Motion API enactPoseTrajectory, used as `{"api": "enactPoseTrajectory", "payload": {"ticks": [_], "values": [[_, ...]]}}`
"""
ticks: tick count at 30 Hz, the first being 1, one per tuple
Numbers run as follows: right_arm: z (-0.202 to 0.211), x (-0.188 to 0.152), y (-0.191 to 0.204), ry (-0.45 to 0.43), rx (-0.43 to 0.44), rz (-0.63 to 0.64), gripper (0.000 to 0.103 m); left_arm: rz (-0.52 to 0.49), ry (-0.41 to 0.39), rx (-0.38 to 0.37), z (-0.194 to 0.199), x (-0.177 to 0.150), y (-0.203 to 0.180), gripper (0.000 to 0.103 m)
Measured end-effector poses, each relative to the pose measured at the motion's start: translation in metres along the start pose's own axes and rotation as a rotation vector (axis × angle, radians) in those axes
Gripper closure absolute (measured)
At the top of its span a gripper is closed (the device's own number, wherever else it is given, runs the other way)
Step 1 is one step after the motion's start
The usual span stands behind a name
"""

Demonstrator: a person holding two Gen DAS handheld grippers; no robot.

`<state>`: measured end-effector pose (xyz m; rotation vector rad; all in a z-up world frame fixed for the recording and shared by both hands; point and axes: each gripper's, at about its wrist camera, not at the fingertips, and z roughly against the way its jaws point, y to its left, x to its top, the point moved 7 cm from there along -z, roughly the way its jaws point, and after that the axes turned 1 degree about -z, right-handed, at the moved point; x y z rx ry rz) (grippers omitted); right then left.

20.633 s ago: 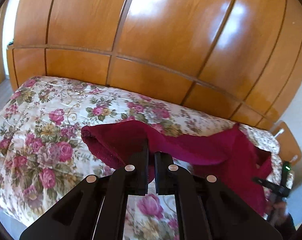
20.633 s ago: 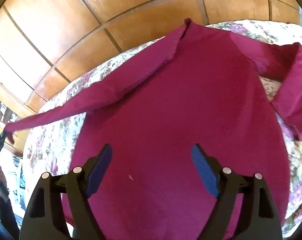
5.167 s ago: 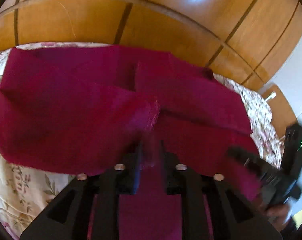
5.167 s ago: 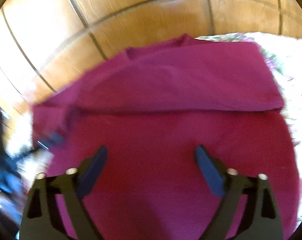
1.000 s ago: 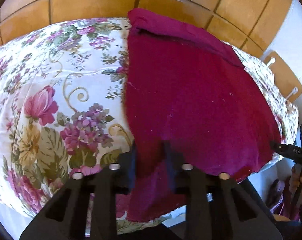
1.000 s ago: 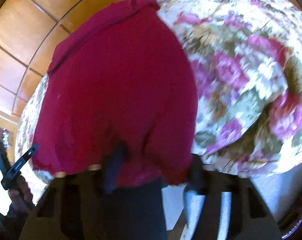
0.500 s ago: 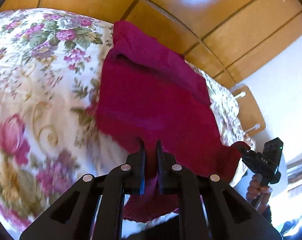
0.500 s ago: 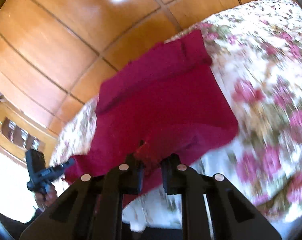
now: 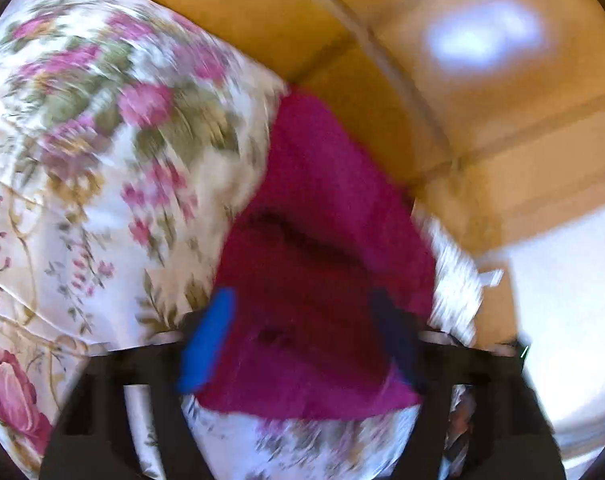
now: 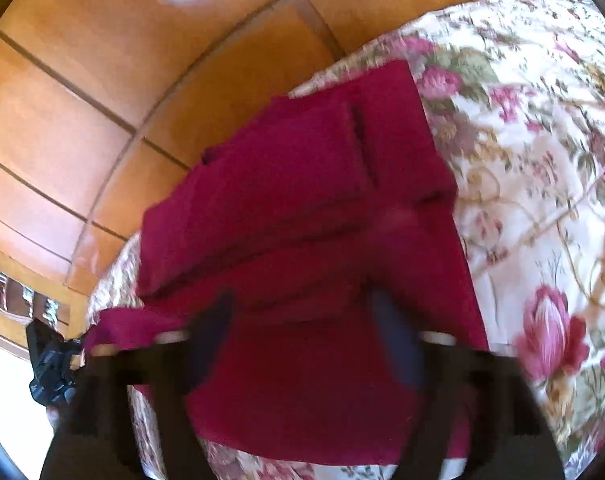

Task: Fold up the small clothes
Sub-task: 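Grasp the hem with both tools and fold it up toward the collar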

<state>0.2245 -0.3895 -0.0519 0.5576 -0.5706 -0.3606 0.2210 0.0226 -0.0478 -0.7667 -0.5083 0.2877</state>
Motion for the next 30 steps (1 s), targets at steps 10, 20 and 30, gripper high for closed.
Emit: {"api": "enactPoseTrajectory", "payload": {"ticks": [10,20,30], "values": [[0.051,-0.034,-0.04,-0.094,-0.036,-0.003,0.009,-0.291,0.001,0.079,0.025,-0.043,0.024,0.026],[0.03,-0.057,-0.075,-0.075,-0.1,-0.054,0.071,-0.296,0.075,0.148,-0.028,-0.073,0.034,0.088],[0.064,-0.073,-0.047,-0.048,-0.013,0.013,0.081,-0.343,0.027,0.102,0.029,-0.099,0.017,0.093]]}}
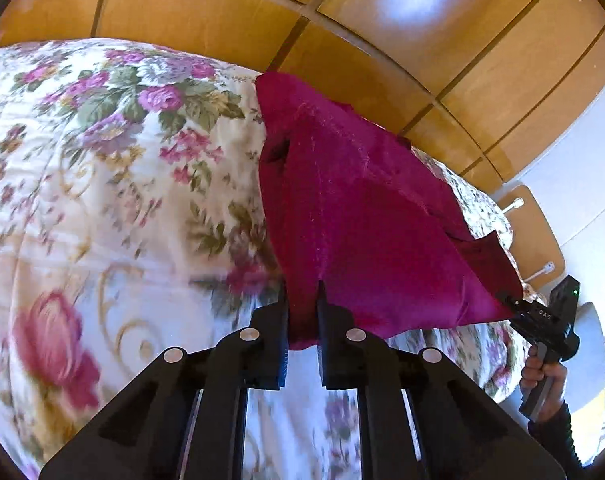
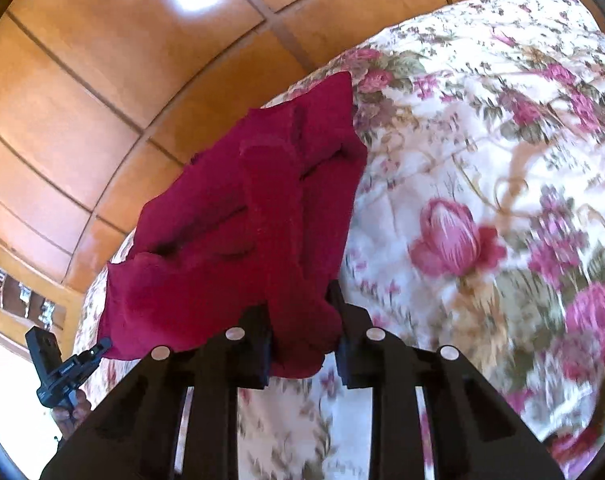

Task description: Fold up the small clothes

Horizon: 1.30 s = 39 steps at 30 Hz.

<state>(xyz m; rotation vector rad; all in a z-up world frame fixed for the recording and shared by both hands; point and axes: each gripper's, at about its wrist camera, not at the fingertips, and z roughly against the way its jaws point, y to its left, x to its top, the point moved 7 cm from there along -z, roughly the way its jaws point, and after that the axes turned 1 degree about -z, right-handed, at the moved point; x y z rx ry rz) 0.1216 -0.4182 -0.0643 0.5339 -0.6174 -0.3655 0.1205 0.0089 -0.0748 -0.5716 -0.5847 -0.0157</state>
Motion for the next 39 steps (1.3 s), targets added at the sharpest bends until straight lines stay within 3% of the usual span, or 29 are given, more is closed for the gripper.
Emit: {"api": "enactPoseTrajectory", "payload": {"ticks": [9,11,12,13,14,16,18,20,23,26,27,28,29,30,31,35,39], "values": [[0.033,-0.068,-0.006,0.104,0.011,0.003,0.08,0.075,0.087,0.002,0.051,-0.089,0.009,0.093],[0.033,-0.076,-0.01,0.123,-0.014,0.018,0.075,0.063,0.108,0.022,0.049,-0.1,0.01,0.092],[0.032,-0.076,-0.011,0.12,-0.043,0.037,0.063,0.039,0.11,0.057,0.048,-0.102,0.011,0.09],[0.033,-0.074,-0.012,0.109,-0.075,0.049,0.055,0.033,0.108,0.064,0.047,-0.1,0.011,0.086],[0.033,-0.071,-0.013,0.097,-0.094,0.058,0.053,0.033,0.108,0.066,0.046,-0.097,0.012,0.081],[0.037,-0.06,-0.011,0.059,-0.152,0.107,0.041,0.024,0.079,0.092,0.049,-0.084,0.014,0.058],[0.038,-0.049,-0.002,0.027,-0.18,0.167,0.037,-0.002,0.024,0.11,0.052,-0.066,0.014,0.049],[0.033,-0.039,0.007,0.012,-0.207,0.228,0.037,-0.024,0.0,0.1,0.05,-0.052,0.012,0.049],[0.015,-0.025,0.017,0.021,-0.249,0.316,0.042,-0.066,-0.006,0.083,0.038,-0.036,0.005,0.049],[-0.002,-0.017,0.024,0.061,-0.264,0.376,0.057,-0.089,0.018,0.075,0.017,-0.029,0.002,0.049],[-0.008,-0.017,0.025,0.077,-0.268,0.39,0.063,-0.09,0.035,0.055,0.008,-0.03,0.0,0.058],[-0.012,-0.015,0.025,0.087,-0.271,0.399,0.074,-0.091,0.047,0.044,0.003,-0.031,-0.001,0.075],[-0.014,-0.016,0.026,0.098,-0.269,0.406,0.081,-0.096,0.057,0.037,-0.001,-0.032,-0.003,0.081],[-0.014,-0.016,0.026,0.104,-0.266,0.41,0.092,-0.116,0.048,0.046,-0.002,-0.032,-0.006,0.095],[-0.012,-0.016,0.028,0.099,-0.259,0.412,0.095,-0.128,0.033,0.055,0.0,-0.03,-0.007,0.096],[0.011,-0.012,0.038,0.046,-0.237,0.395,0.096,-0.111,-0.049,0.036,0.025,-0.027,-0.01,0.096],[0.034,0.001,0.036,-0.021,-0.192,0.299,0.096,-0.097,-0.124,0.021,0.051,-0.024,-0.011,0.097]]}}
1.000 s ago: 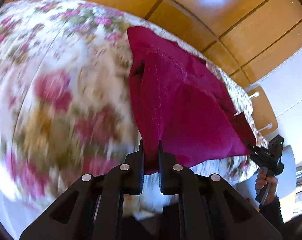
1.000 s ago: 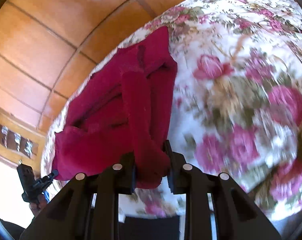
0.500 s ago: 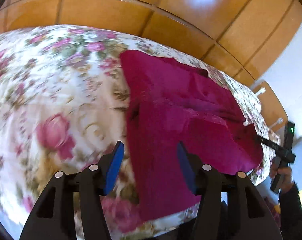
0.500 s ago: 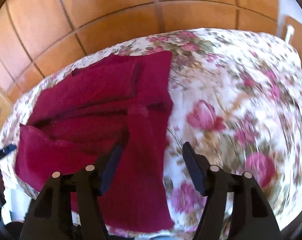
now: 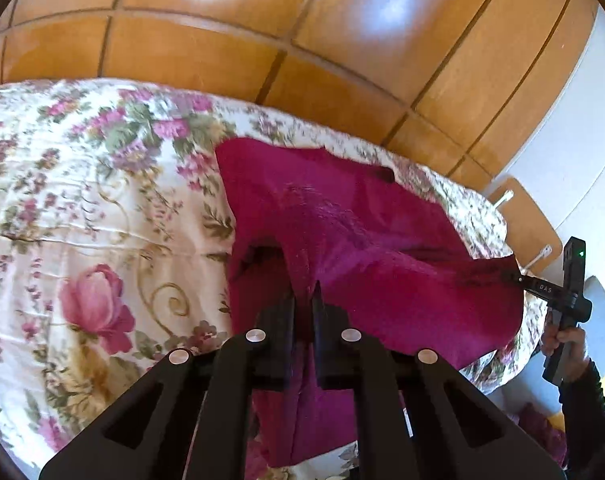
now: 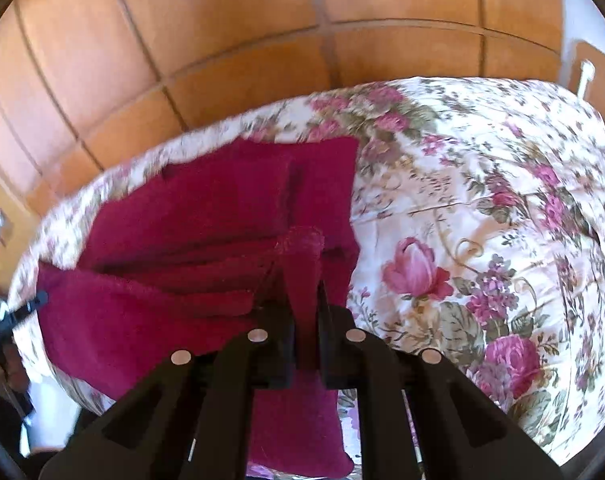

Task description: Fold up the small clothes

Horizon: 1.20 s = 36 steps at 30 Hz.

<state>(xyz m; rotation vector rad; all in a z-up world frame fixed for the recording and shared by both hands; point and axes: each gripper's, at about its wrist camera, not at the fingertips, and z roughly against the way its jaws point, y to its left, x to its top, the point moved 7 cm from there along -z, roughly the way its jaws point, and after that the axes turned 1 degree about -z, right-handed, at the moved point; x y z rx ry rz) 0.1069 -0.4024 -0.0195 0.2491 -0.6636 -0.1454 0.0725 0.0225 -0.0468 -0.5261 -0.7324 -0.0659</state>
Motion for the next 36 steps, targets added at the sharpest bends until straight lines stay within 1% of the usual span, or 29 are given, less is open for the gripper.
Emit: {"api": "enactPoseTrajectory", "payload": {"ticks": [2,4,8,11,14,18,20,22,26,29,31,32,33,34,35,36], "values": [[0.002,0.009,0.002,-0.019,0.01,-0.017,0.096,0.001,-0.024,-0.007,0.005,0.007,-0.002,0.097],[0.004,0.021,0.006,-0.043,0.013,-0.015,0.096,-0.024,-0.06,-0.002,0.011,0.02,-0.008,0.097],[-0.002,0.054,0.014,-0.095,0.027,-0.03,0.096,-0.079,-0.112,0.033,0.008,0.05,-0.018,0.097],[-0.017,0.084,0.014,-0.111,0.057,-0.07,0.096,-0.084,-0.131,0.076,-0.01,0.079,-0.012,0.097],[-0.04,0.114,0.014,-0.11,0.069,-0.099,0.096,-0.08,-0.136,0.116,-0.028,0.1,-0.002,0.097],[-0.075,0.15,0.012,-0.09,0.05,-0.134,0.096,-0.064,-0.122,0.17,-0.058,0.127,0.014,0.097],[-0.092,0.162,0.013,-0.075,0.033,-0.135,0.096,-0.051,-0.102,0.187,-0.073,0.134,0.022,0.097],[-0.108,0.168,0.013,-0.06,0.018,-0.132,0.096,-0.05,-0.081,0.222,-0.09,0.139,0.032,0.097],[-0.143,0.171,0.008,-0.01,-0.024,-0.136,0.096,-0.031,-0.036,0.27,-0.121,0.143,0.048,0.097],[-0.172,0.165,-0.005,0.049,-0.06,-0.159,0.096,-0.033,-0.001,0.326,-0.143,0.142,0.059,0.097],[-0.188,0.157,-0.014,0.087,-0.083,-0.174,0.093,-0.051,0.034,0.369,-0.157,0.137,0.065,0.097],[-0.193,0.155,-0.017,0.099,-0.085,-0.177,0.091,-0.054,0.058,0.38,-0.164,0.134,0.067,0.097],[-0.197,0.153,-0.019,0.107,-0.078,-0.182,0.082,-0.056,0.088,0.384,-0.172,0.13,0.07,0.096],[-0.199,0.151,-0.02,0.109,-0.06,-0.19,0.064,-0.059,0.102,0.391,-0.176,0.128,0.073,0.096],[-0.198,0.151,-0.019,0.106,-0.037,-0.199,0.055,-0.059,0.102,0.391,-0.177,0.128,0.074,0.096],[-0.192,0.15,-0.018,0.092,-0.014,-0.205,0.039,-0.053,0.101,0.385,-0.174,0.128,0.074,0.096]]}}
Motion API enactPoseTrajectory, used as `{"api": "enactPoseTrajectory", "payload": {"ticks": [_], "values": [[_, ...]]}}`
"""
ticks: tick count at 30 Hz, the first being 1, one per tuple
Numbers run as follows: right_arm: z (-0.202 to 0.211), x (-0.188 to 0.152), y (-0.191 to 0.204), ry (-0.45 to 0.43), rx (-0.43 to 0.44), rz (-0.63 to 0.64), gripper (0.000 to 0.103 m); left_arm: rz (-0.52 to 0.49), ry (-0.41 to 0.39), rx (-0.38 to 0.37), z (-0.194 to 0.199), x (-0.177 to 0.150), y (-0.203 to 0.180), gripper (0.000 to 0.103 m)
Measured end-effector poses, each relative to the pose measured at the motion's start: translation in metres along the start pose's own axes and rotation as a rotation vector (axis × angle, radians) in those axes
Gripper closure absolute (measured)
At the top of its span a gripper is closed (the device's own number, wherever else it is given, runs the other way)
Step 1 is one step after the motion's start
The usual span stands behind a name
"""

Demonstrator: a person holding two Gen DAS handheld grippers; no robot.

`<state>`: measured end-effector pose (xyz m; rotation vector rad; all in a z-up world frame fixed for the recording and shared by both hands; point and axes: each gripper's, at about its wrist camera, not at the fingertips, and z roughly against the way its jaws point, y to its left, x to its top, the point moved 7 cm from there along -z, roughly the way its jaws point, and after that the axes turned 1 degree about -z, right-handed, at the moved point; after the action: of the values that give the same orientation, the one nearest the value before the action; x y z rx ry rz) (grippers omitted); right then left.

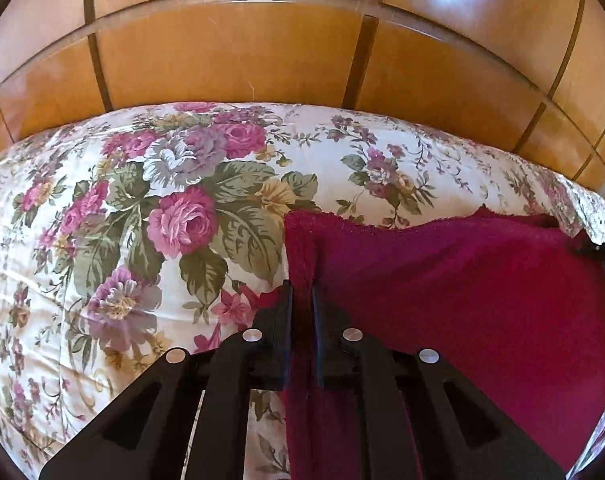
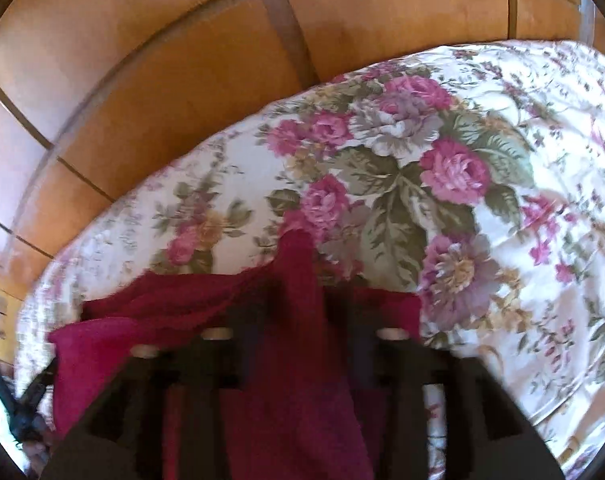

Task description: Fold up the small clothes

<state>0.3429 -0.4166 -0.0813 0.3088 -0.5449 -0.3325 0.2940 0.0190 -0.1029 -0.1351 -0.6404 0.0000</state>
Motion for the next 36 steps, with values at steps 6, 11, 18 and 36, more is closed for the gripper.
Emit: {"api": "enactPoseTrajectory", "payload": {"ticks": [6,11,18,36], "values": [[0.052,-0.025,-0.006,-0.059,0.071,0.015,0.018,0.122,-0.02,-0.121,0.041,-0.017,0.014,0.06],[0.078,-0.082,-0.031,-0.01,0.161,-0.027,0.016,0.212,-0.02,-0.327,0.075,-0.067,0.016,0.042],[0.092,-0.153,-0.05,0.005,0.23,-0.122,0.019,0.178,0.037,-0.44,0.091,-0.133,-0.01,0.046],[0.164,-0.189,-0.04,-0.008,0.324,-0.064,0.088,0.088,0.007,-0.389,0.125,-0.127,0.009,0.096]]}}
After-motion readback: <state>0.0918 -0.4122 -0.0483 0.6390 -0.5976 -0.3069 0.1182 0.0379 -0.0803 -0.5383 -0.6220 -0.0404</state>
